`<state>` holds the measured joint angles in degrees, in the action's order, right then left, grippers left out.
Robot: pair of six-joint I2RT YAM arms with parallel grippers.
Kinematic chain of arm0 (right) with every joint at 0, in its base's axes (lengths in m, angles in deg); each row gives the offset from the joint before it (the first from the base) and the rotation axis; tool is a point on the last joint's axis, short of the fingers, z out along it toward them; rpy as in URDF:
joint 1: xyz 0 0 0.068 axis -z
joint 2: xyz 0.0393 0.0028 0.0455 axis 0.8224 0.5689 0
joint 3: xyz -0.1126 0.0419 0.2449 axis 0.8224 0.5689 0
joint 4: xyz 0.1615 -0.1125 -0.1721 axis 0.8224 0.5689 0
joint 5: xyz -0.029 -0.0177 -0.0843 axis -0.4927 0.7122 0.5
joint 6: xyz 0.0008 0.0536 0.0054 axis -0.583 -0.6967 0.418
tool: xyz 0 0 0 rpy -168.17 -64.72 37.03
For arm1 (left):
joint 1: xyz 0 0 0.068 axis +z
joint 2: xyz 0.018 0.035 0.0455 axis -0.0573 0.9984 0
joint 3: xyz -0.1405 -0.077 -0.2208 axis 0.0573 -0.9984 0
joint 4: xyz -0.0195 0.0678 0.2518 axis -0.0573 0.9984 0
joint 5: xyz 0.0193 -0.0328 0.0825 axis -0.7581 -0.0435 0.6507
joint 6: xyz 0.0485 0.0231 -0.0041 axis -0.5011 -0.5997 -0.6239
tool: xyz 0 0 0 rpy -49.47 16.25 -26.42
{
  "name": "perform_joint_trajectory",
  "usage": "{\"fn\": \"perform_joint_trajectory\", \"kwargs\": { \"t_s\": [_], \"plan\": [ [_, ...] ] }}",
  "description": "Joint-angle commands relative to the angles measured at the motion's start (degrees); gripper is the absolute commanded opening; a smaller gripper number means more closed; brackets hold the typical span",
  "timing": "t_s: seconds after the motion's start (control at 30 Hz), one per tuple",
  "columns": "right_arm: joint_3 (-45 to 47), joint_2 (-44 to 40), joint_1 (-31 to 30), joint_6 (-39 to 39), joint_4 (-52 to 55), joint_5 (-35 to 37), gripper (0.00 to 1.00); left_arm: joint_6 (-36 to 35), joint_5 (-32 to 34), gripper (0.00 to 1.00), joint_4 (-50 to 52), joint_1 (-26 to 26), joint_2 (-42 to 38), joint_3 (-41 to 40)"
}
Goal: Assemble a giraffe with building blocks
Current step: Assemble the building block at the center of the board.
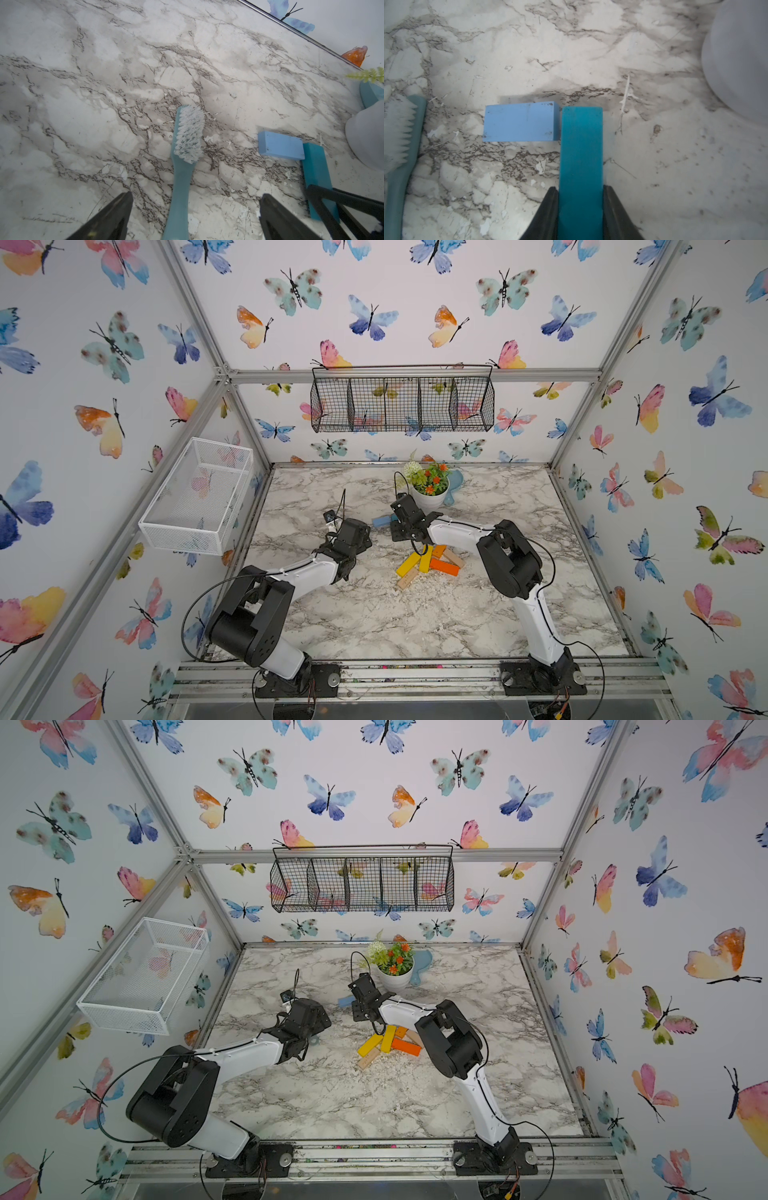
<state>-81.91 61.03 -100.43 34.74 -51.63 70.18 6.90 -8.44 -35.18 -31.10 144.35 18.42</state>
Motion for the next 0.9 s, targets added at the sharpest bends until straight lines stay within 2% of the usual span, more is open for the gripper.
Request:
{"fn": "perform_joint_trajectory", "kwargs": {
  "t_s": [0.0, 0.87],
  "plan": [
    [-1.4, 1.4, -0.5, 0.1, 1.0, 1.2, 0.2, 0.1, 1.6, 0.98, 0.8, 0.1, -0.2, 0.1],
    [-0.7, 2.9, -0.9, 2.7, -0.2, 1.3, 0.2, -1.5, -0.5, 0.97, -0.4, 0.1, 0.5, 0.3]
  ]
}}
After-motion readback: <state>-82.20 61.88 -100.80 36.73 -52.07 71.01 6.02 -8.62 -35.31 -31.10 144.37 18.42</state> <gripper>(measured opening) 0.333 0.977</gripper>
